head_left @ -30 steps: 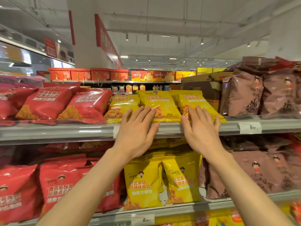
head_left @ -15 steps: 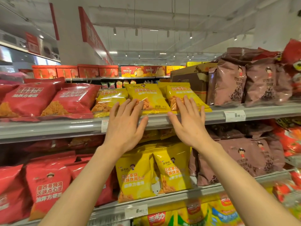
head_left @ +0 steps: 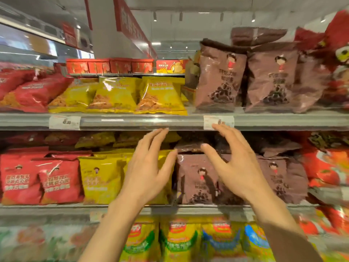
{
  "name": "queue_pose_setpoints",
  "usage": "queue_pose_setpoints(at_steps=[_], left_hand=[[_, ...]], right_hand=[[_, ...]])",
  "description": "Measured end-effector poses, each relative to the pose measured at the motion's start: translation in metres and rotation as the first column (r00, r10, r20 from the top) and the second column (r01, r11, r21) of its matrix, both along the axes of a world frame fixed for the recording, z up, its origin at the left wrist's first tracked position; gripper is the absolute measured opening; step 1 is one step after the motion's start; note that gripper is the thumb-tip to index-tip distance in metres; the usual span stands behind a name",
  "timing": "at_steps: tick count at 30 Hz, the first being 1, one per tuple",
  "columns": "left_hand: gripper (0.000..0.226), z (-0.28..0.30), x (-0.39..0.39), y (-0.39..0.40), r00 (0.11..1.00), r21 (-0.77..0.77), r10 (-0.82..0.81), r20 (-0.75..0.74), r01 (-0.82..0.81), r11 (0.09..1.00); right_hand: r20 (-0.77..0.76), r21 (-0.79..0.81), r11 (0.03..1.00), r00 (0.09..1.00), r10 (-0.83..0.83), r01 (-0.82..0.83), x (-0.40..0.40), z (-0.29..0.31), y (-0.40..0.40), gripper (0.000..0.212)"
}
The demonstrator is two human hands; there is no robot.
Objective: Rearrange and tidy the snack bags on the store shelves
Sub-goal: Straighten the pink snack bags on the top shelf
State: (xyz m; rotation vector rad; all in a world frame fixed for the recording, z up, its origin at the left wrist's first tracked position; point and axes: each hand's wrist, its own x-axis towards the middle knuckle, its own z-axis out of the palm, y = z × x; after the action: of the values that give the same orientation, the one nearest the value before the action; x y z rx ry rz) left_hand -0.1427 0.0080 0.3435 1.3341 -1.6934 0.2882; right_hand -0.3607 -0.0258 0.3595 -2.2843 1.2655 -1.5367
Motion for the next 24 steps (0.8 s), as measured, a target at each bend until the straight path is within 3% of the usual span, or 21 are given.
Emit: queue_pose_setpoints(at_steps=[5, 11, 16, 20, 24], left_hand=[[0.059, -0.005, -0.074, 0.001, 0.998, 0.064, -0.01, -0.059, 0.014, 0.998], [0.056, 0.006, -0.115, -0.004, 0.997, 0.034, -0.017, -0.071, 0.02, 0.999], [0.053, 0.046, -0.119, -0.027, 0.997, -0.104, -0.015, -0.069, 0.007, 0.995], [0.061, 0.084, -0.11, -0.054, 0.995, -0.235, 0.053, -0.087, -0.073, 0.969], [0.064, 0.117, -0.11, -0.089, 0.983, -0.301, 0.178, 0.041, -0.158, 0.94]], right_hand=[[0.079, 0.089, 0.995, 0.996, 0.032, -0.039, -0.077, -0.012, -0.002, 0.056], [0.114, 0.109, 0.994, 0.993, -0.025, 0.013, -0.132, -0.014, -0.009, 0.051], [0.03, -0.002, 0.994, 0.994, -0.106, 0.106, -0.141, 0.02, -0.017, 0.047], [-0.12, -0.107, 0.985, 0.982, -0.145, 0.133, -0.125, 0.06, -0.031, 0.045], [-0.145, -0.271, 0.938, 0.954, -0.261, 0.215, -0.108, 0.091, -0.056, 0.044]])
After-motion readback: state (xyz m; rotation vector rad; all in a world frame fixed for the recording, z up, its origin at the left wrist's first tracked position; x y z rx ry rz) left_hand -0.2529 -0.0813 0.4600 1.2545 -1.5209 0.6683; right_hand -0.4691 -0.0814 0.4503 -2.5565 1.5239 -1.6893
